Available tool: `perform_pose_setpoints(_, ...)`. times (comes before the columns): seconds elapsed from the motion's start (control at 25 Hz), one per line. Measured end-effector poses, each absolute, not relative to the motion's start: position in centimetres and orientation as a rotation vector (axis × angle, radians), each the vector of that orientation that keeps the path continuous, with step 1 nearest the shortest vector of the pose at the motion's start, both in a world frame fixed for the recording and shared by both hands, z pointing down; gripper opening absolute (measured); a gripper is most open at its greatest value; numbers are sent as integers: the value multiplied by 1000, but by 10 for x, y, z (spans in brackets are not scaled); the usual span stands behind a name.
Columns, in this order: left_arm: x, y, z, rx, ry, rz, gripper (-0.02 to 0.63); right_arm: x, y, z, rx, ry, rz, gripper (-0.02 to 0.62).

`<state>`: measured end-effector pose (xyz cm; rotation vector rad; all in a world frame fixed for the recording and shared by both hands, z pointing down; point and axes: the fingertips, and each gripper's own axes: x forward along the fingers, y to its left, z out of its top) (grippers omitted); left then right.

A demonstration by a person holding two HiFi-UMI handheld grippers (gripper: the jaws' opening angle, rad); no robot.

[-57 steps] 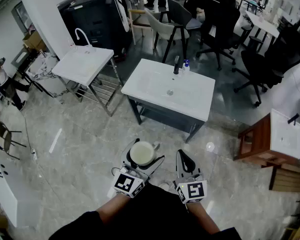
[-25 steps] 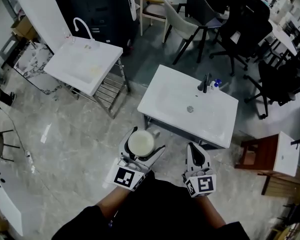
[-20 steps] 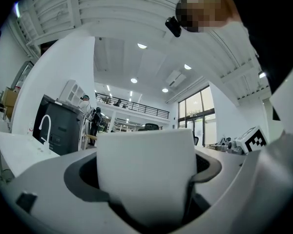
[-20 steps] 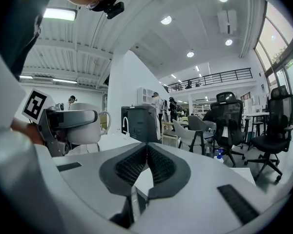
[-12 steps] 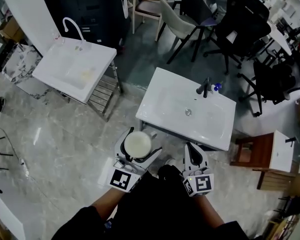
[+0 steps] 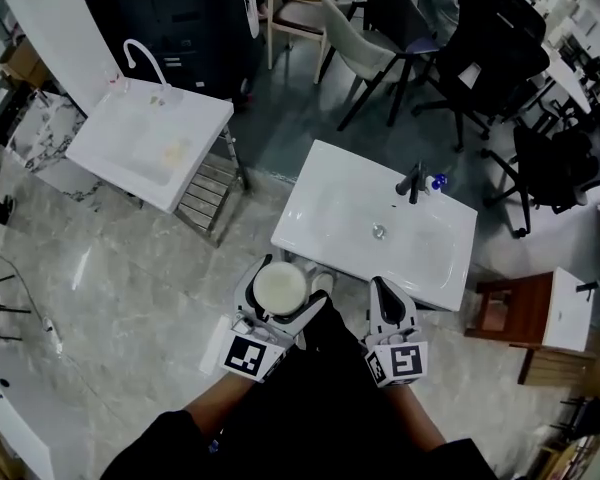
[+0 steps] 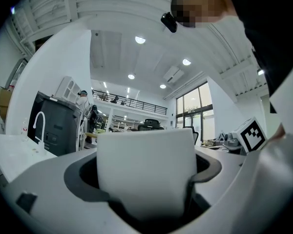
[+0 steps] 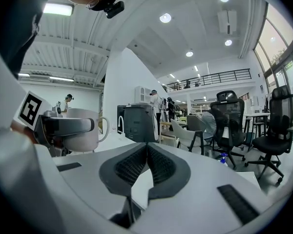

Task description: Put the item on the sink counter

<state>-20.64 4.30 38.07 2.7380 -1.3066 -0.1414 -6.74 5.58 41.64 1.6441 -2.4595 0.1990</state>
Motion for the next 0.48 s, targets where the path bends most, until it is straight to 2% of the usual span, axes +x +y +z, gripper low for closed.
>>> perform_pose_setpoints(0.48, -138, -92, 415, 2741, -1266, 3, 468, -15, -71, 429, 1700, -2470, 252, 32)
